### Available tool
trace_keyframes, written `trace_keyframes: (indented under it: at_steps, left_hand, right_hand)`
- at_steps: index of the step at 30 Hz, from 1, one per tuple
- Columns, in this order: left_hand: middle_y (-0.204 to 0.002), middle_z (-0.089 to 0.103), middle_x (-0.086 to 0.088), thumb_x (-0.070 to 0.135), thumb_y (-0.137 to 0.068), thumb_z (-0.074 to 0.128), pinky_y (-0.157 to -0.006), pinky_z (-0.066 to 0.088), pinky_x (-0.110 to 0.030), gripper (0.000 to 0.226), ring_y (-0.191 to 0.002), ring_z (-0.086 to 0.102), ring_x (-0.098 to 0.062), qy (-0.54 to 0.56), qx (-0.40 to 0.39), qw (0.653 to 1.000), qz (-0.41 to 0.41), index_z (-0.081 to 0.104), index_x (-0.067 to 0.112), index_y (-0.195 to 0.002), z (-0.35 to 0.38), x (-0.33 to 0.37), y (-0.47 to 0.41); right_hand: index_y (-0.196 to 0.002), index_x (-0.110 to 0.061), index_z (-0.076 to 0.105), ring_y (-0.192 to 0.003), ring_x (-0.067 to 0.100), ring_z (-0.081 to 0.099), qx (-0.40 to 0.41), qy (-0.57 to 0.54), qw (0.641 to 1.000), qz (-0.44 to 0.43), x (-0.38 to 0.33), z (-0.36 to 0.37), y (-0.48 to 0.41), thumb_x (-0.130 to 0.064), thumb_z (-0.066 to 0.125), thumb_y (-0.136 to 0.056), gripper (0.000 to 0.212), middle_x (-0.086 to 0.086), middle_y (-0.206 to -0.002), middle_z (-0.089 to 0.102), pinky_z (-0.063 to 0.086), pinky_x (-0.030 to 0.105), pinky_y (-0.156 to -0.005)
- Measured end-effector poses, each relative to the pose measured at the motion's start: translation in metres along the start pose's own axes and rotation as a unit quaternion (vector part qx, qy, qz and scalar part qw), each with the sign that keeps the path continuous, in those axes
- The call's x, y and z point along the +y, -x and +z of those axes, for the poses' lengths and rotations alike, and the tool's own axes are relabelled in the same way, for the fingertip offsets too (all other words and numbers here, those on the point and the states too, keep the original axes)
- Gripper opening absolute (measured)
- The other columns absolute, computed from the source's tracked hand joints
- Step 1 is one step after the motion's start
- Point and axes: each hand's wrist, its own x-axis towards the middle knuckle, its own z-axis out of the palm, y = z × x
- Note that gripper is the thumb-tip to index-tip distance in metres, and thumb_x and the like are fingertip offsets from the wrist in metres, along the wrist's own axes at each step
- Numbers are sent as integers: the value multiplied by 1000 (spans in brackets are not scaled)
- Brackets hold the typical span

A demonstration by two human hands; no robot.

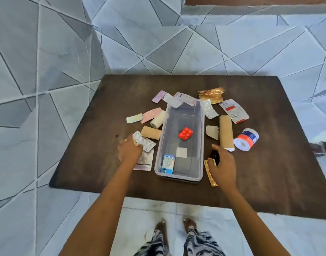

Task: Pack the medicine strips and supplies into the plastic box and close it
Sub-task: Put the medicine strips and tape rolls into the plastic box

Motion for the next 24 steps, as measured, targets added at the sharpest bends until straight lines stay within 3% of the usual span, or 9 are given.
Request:
trace_keyframes:
  at_steps: [3,8,11,13,17,24]
  left_hand:
    - [-146,34,-19,27,-83,59,-102,39,-48,62,-133,36,-39,-8,-25,1000,-10,35,20,-140,-1,-4,-18]
    - [-137,43,-24,15,-86,56,-97,43,-46,56,-120,49,-44,6,-20,1000,5,38,17,-139,2,-8,-39]
    - [-129,54,-24,12,-85,54,-93,46,-44,42,-115,54,-42,-7,-25,1000,10,50,8,-126,6,-11,-49]
    - [-131,48,-25,12,-84,53,-93,47,-44,34,-114,53,-42,-5,-26,1000,-11,55,7,-118,6,-11,-52]
    - [-139,28,-23,13,-86,55,-98,42,-45,38,-123,39,-42,-15,-29,998,-46,51,10,-123,6,-10,-54]
    - [-135,48,-22,4,-81,63,-98,44,-41,57,-122,50,-37,3,-64,997,-43,40,7,-133,-1,-9,-60]
  right_hand:
    - [-121,-10,57,-109,33,56,17,24,999,25,-3,5,1,-5,65,-76,46,12,-119,64,45,45,-95]
    - [-124,-20,56,-120,30,47,23,142,987,76,3,9,2,-11,64,-80,45,8,-130,56,41,43,-98]
    - [-128,-20,50,-119,29,45,8,180,976,122,9,12,3,-17,65,-81,49,11,-129,52,43,41,-97]
    - [-129,-17,47,-119,30,45,11,170,973,154,12,11,3,-22,66,-82,52,13,-129,49,43,41,-97]
    - [-129,-10,42,-122,33,45,35,144,969,197,10,10,-3,-28,67,-81,57,17,-133,46,43,46,-101]
    - [-128,-12,35,-112,37,59,68,42,966,245,0,14,-9,-22,70,-79,61,17,-127,57,51,53,-91]
